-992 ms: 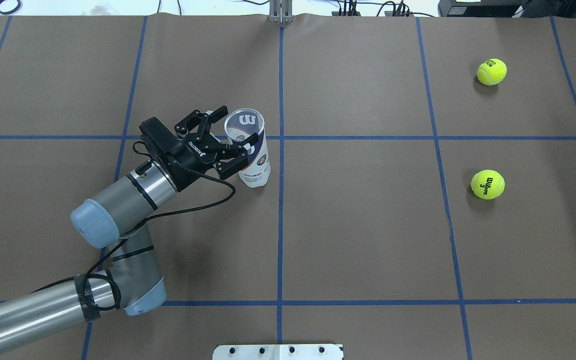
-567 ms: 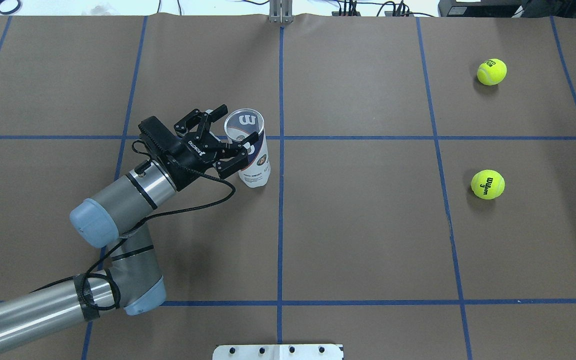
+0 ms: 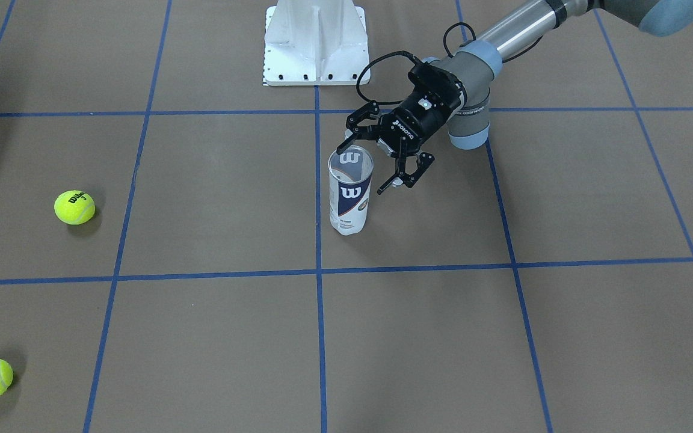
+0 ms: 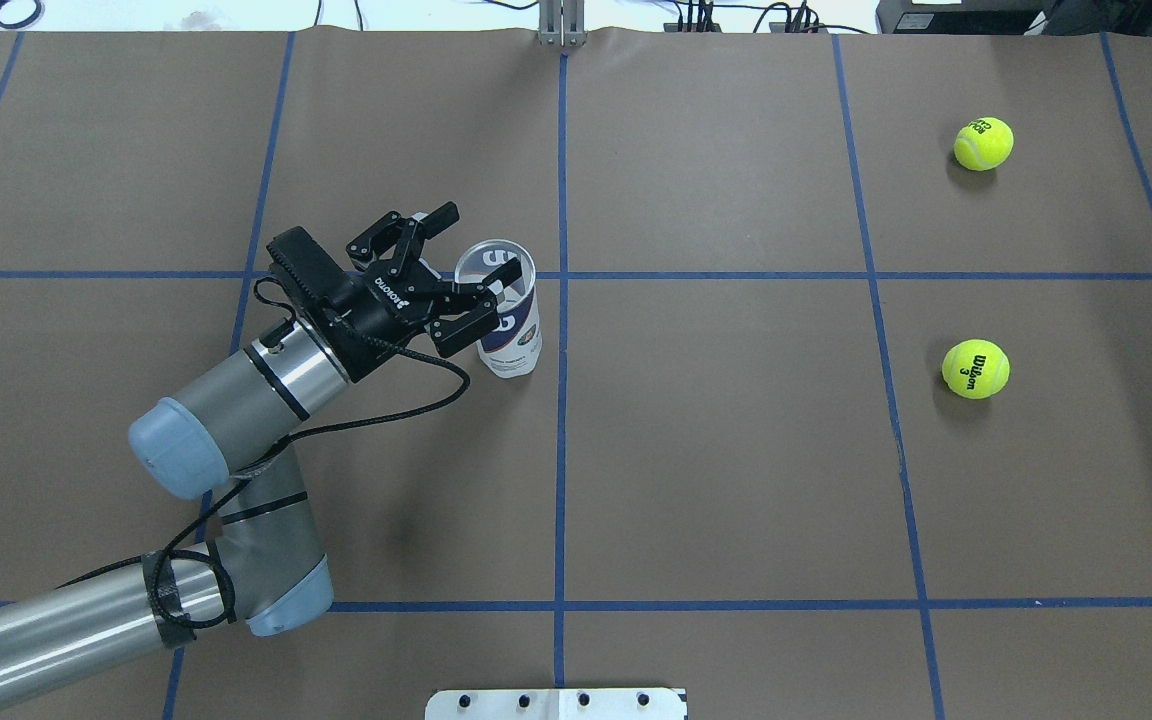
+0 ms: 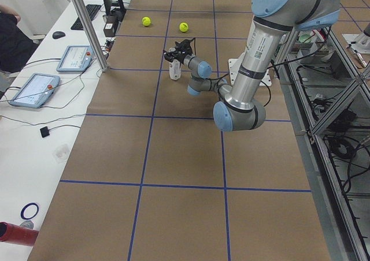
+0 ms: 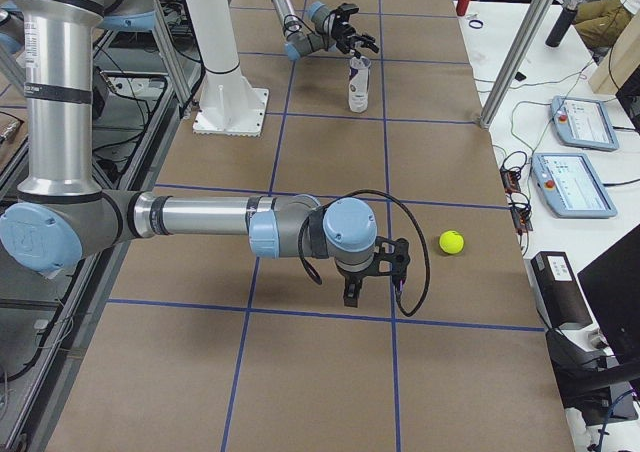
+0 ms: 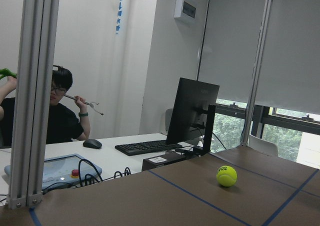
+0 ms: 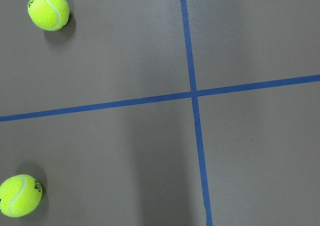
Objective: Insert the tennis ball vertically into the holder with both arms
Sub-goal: 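Lower the upright can onto the table with the left gripper, then open the left gripper and draw it back from the can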
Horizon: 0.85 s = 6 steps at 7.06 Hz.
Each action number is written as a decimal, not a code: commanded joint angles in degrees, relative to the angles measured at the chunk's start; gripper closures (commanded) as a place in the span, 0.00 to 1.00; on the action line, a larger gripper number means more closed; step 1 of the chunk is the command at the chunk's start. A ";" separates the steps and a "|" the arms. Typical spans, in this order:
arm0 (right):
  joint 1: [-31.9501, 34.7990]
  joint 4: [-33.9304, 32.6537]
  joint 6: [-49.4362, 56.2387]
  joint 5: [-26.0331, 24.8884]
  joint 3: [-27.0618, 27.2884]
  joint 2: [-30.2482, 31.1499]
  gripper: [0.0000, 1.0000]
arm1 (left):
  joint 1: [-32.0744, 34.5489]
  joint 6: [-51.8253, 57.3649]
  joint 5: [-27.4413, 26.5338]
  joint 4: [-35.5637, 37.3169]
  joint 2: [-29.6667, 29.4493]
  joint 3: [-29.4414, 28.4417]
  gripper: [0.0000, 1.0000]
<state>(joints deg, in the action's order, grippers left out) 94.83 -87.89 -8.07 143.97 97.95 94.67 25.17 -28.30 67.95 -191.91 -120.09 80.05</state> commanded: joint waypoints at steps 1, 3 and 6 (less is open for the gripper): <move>0.00 -0.09 -0.02 0.00 0.31 -0.27 0.01 | 0.15 0.00 0.60 0.92 1.16 3.43 0.01; 0.00 -0.26 -0.02 0.00 0.49 -1.15 0.01 | 1.89 0.00 6.44 10.34 8.94 15.41 0.01; -2.62 -0.61 -0.81 -0.78 5.04 -1.42 0.01 | 5.07 -0.09 11.58 14.98 21.53 22.95 0.01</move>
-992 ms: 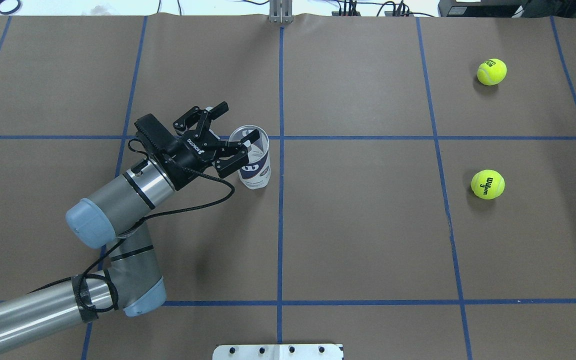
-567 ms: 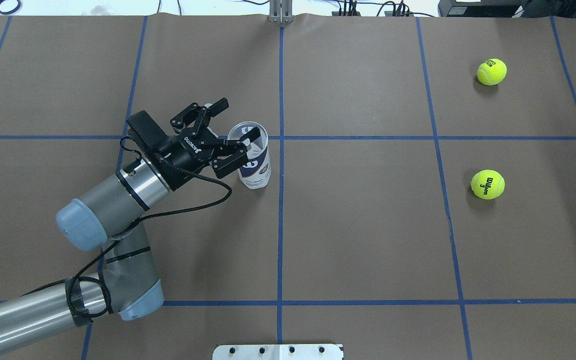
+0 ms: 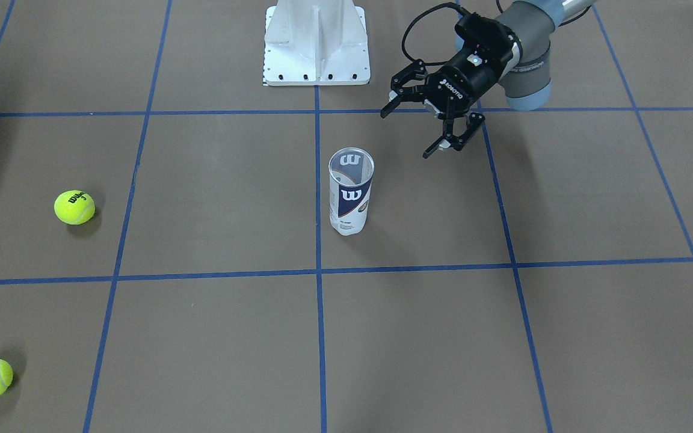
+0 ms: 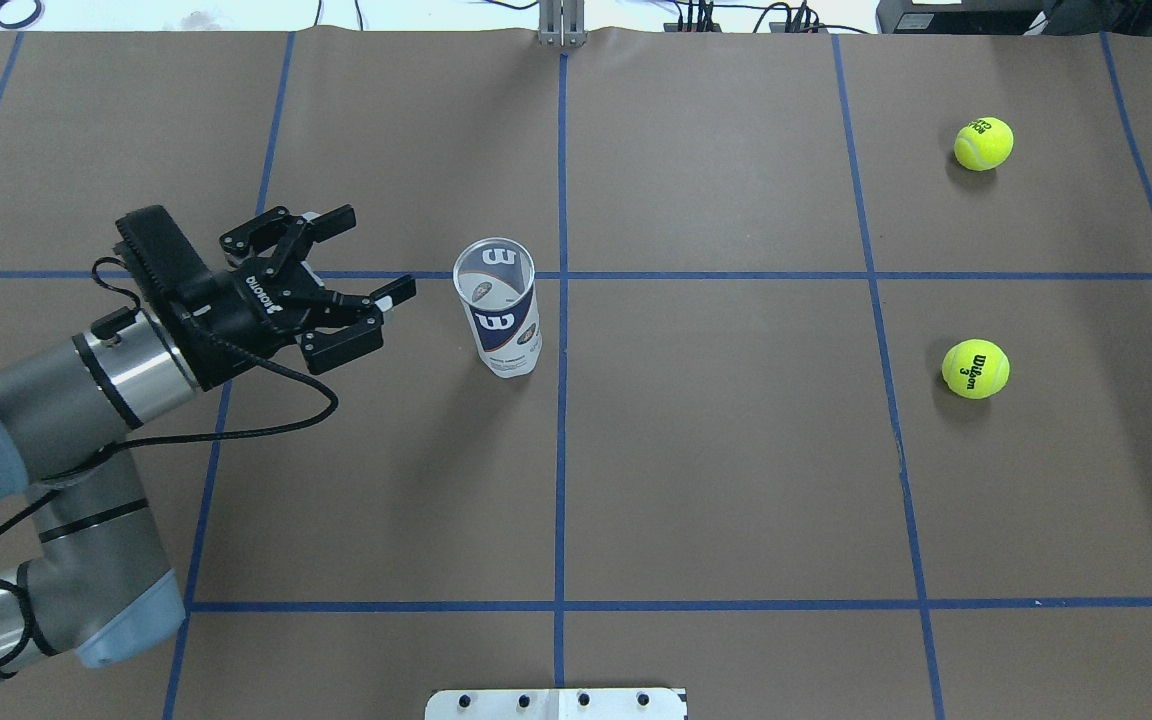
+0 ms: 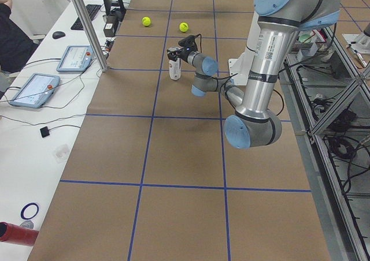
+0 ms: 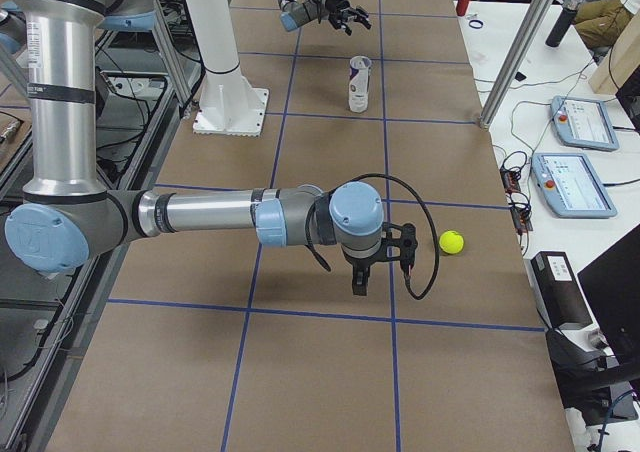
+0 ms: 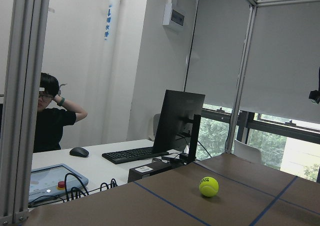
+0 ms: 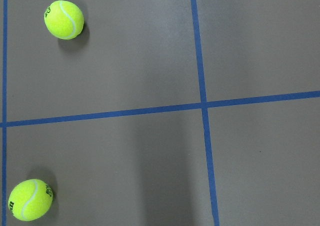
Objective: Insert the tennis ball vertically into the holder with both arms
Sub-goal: 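Open the left gripper and draw it back from the can, then lower the right gripper to the nearer yellow ball while the left approaches the can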
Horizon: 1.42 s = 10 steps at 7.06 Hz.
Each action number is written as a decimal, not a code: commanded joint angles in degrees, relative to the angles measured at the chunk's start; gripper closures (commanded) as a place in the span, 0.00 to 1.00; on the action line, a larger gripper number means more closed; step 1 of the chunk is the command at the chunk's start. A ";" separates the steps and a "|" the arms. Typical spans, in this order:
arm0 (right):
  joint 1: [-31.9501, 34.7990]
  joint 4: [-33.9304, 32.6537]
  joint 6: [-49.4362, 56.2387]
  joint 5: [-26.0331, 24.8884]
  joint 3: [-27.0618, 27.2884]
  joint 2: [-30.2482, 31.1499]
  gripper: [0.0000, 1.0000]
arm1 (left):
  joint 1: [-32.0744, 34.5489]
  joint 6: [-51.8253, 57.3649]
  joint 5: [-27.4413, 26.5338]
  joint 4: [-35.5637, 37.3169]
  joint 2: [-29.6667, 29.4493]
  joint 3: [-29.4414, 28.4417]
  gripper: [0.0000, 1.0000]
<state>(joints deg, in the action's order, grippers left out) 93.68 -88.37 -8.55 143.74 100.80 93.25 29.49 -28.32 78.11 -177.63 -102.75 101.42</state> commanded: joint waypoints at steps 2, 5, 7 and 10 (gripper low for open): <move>-7.50 -0.22 -1.98 -6.40 6.33 -0.52 0.01 | 0.66 0.02 1.70 0.71 6.94 0.01 0.01; -16.63 0.04 -20.00 -12.51 9.04 -1.75 0.01 | -0.75 -0.77 1.61 0.97 5.90 -3.15 0.01; -25.53 0.13 -28.62 -14.45 10.65 -5.69 0.01 | -3.28 -1.12 1.43 0.97 0.13 -9.36 0.01; -29.77 0.74 -28.80 -14.54 10.12 -6.85 0.01 | -5.05 -3.32 1.26 0.97 -5.25 -15.45 0.01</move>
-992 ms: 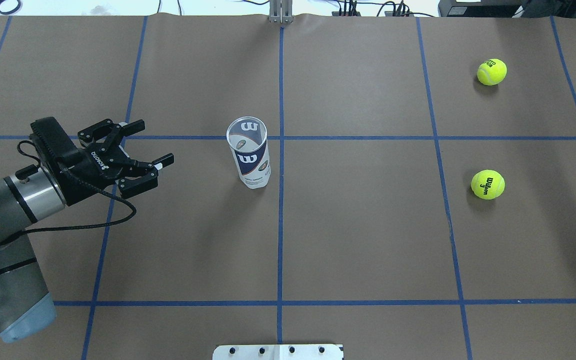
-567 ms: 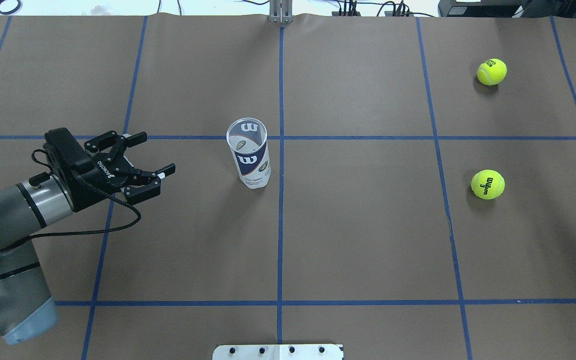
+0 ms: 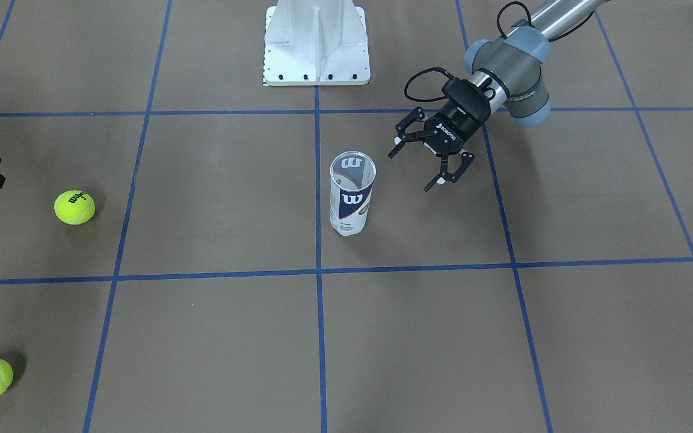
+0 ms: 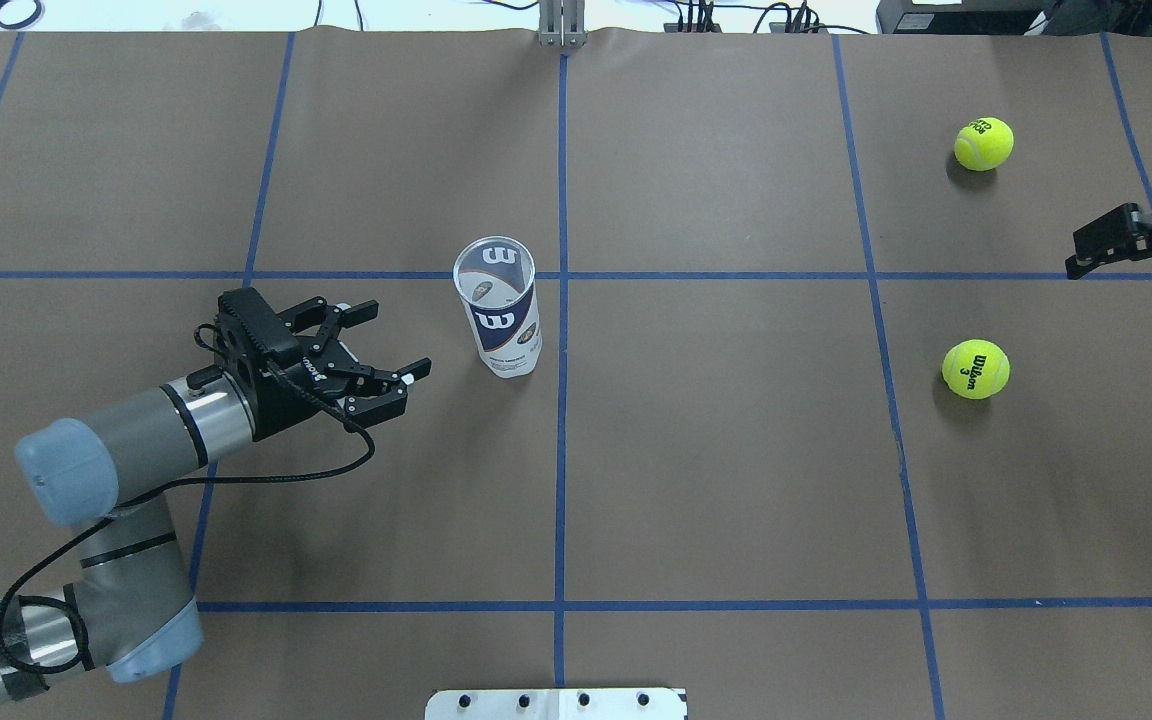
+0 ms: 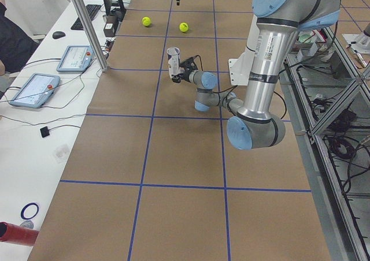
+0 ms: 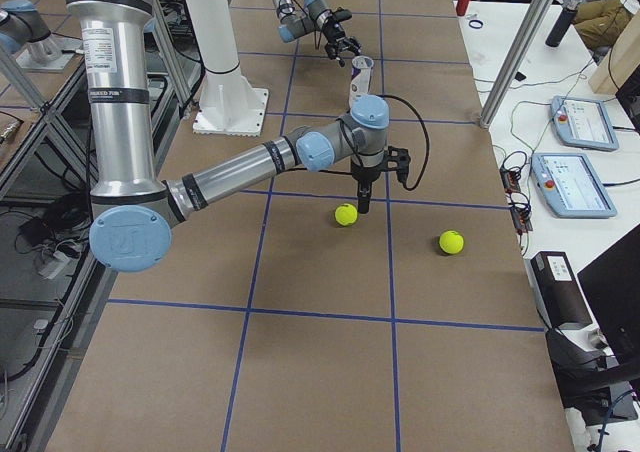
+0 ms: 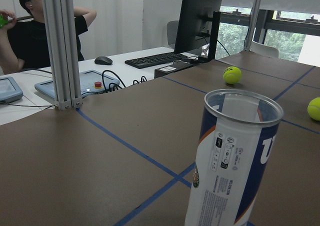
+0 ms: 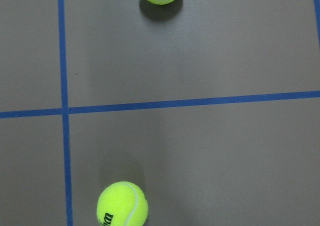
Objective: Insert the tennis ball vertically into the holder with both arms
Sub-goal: 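Lower the right gripper to the nearer yellow ball while the left approaches the can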
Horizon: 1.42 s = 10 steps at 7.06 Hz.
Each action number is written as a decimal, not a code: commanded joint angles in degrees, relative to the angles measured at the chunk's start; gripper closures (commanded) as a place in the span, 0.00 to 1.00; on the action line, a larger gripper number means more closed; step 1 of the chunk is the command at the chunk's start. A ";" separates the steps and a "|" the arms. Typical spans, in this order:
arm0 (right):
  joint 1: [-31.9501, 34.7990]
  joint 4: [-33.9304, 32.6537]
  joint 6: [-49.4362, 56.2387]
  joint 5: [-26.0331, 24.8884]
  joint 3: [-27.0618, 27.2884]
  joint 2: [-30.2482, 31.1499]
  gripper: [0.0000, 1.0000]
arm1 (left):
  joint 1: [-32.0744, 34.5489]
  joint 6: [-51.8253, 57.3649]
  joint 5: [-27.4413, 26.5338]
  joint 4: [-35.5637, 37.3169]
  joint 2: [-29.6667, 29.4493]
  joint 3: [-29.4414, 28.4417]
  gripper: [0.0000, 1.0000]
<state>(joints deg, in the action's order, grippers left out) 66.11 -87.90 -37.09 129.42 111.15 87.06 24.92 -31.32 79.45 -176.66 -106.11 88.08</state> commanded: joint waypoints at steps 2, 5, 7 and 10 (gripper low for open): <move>-5.36 0.45 -0.62 -2.84 -0.75 -0.92 0.01 | -1.19 -0.32 -0.17 0.09 -2.43 -2.91 0.01; -8.62 0.45 -2.12 -3.99 -4.78 -5.04 0.01 | -1.19 -0.23 -0.17 0.00 -5.07 -6.16 0.01; -10.12 0.45 -1.59 -5.40 -6.55 -5.05 0.01 | -1.19 -0.15 -0.17 0.00 -4.99 -6.25 0.01; -12.13 0.45 -1.32 -5.49 -8.84 -5.05 0.01 | -1.11 -0.15 -0.26 -0.09 -4.81 -6.25 0.01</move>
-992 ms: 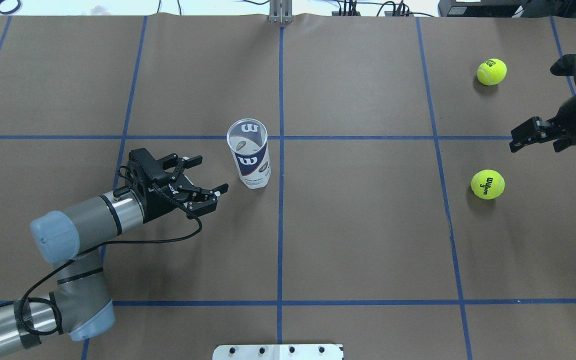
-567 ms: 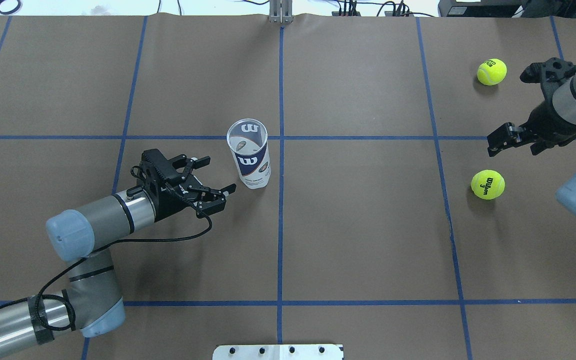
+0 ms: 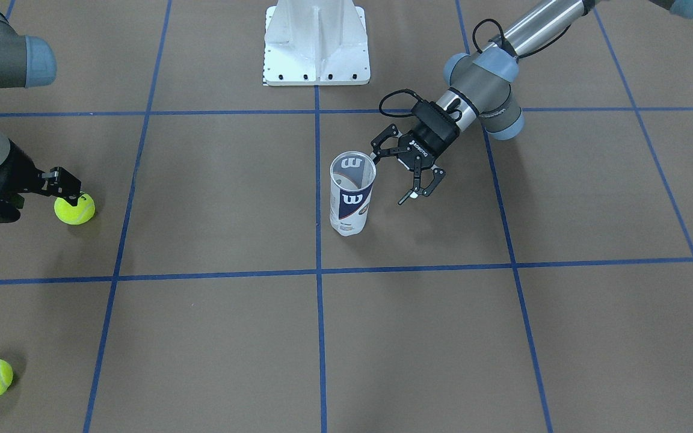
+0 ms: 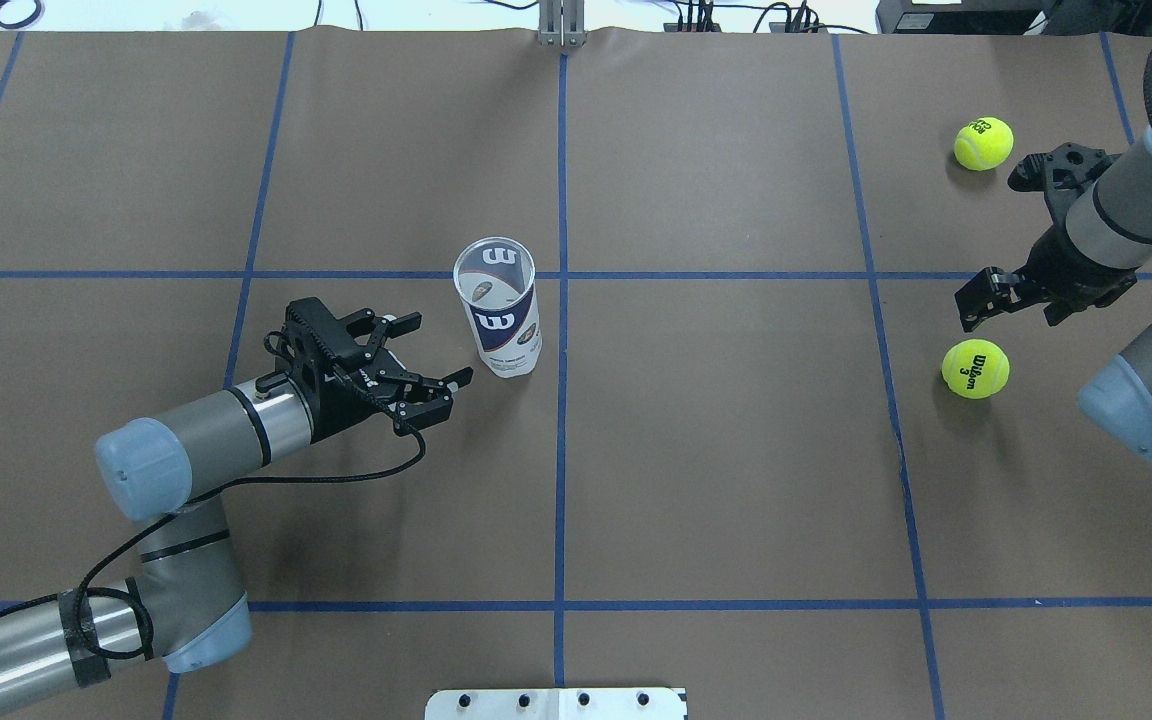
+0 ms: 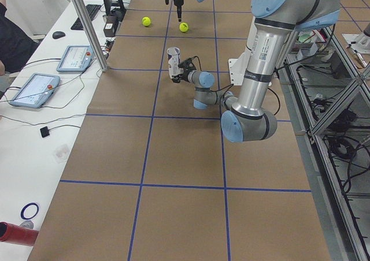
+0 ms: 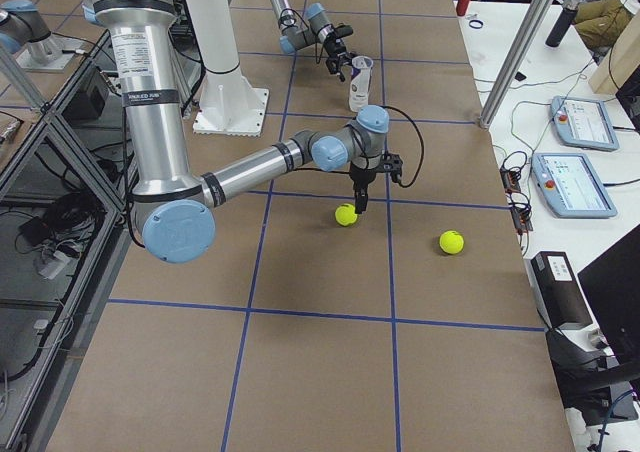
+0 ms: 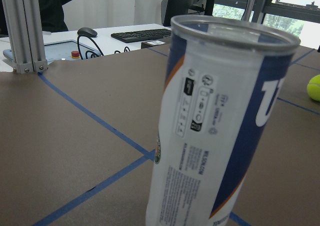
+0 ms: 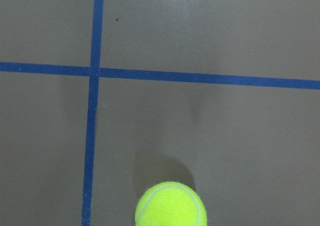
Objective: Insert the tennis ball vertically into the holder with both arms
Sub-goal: 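Lower the right gripper to the nearer yellow ball while the left approaches the can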
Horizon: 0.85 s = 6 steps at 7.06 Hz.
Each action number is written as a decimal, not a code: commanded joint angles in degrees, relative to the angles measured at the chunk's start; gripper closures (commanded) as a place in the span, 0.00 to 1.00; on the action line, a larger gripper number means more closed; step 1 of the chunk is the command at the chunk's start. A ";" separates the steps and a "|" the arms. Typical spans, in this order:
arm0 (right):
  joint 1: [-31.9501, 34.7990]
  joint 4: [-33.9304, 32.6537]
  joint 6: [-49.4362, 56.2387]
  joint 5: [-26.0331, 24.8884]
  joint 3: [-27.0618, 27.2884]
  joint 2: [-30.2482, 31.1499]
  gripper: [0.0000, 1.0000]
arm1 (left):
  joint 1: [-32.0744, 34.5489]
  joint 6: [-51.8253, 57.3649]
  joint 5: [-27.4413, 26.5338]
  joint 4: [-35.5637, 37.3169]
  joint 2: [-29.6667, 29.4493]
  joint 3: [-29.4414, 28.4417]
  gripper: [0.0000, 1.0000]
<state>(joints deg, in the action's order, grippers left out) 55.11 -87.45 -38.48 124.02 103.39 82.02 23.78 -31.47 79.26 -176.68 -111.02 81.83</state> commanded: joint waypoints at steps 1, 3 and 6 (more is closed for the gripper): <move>-2.01 0.00 0.07 -0.10 -1.52 -0.10 0.01 | 0.04 0.09 -0.07 -0.07 0.19 0.00 0.01; -3.34 0.00 0.16 -0.36 -2.66 -0.19 0.01 | 0.04 0.27 -0.07 -0.15 0.36 0.00 0.01; -5.19 0.00 1.39 -2.38 -5.56 -1.94 0.01 | 0.04 0.53 -0.07 -0.77 0.45 -1.05 0.01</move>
<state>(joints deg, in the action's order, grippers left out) 50.29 -87.45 -37.53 122.16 99.26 81.03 23.82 -30.99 79.19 -177.14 -110.53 81.36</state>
